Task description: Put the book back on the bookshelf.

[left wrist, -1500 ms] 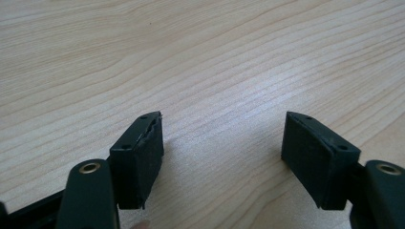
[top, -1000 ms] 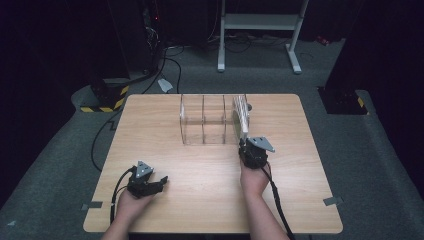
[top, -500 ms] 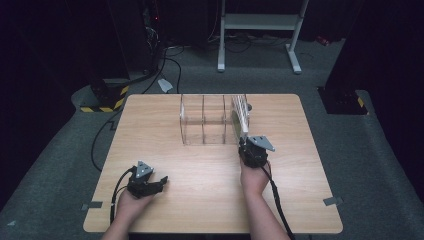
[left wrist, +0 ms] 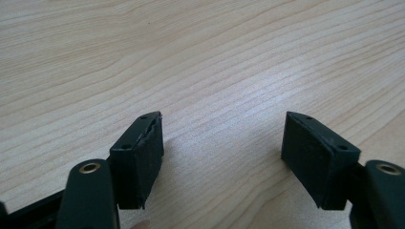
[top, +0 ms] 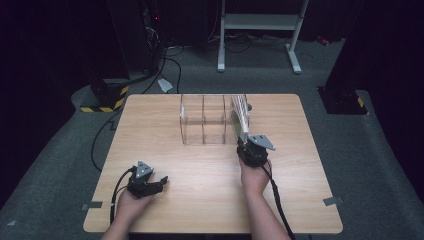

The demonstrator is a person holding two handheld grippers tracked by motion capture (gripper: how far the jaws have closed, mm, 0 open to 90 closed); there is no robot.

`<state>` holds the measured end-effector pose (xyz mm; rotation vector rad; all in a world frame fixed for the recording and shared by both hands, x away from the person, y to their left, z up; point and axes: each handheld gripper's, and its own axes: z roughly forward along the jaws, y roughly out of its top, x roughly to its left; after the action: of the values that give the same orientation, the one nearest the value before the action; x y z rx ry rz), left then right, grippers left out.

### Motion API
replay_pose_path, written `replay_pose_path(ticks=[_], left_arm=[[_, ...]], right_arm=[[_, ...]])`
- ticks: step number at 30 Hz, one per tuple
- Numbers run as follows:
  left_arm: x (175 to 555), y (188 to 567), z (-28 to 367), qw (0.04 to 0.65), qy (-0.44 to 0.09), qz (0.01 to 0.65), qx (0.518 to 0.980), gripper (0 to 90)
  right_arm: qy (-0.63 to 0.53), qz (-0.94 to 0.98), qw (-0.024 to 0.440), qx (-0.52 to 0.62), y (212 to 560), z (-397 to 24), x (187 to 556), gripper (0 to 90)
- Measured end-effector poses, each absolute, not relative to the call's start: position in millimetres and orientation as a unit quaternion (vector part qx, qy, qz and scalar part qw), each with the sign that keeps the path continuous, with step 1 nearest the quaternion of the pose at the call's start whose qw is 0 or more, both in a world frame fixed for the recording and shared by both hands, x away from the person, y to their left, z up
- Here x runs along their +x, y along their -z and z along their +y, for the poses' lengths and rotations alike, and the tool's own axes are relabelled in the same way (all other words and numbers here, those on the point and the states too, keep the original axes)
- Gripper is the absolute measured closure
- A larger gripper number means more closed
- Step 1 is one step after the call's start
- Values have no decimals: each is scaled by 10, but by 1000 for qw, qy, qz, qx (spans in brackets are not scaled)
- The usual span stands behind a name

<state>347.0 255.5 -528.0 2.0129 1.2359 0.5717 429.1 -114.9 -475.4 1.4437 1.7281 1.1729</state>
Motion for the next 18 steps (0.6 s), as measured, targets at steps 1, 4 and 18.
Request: replay_pose_path(ticks=[1, 4, 18], left_arm=[[3470, 5281, 2555, 349, -221, 477, 776, 308], [3471, 5280, 2555, 348, -221, 476, 776, 308], [3469, 5280, 2553, 347, -221, 477, 777, 307]], right_arm=[[-442, 651, 295, 542, 4747, -1151, 4287, 547], [-445, 656, 293, 535, 4716, -1166, 4265, 475], [-460, 685, 268, 497, 4619, -1281, 4060, 307]])
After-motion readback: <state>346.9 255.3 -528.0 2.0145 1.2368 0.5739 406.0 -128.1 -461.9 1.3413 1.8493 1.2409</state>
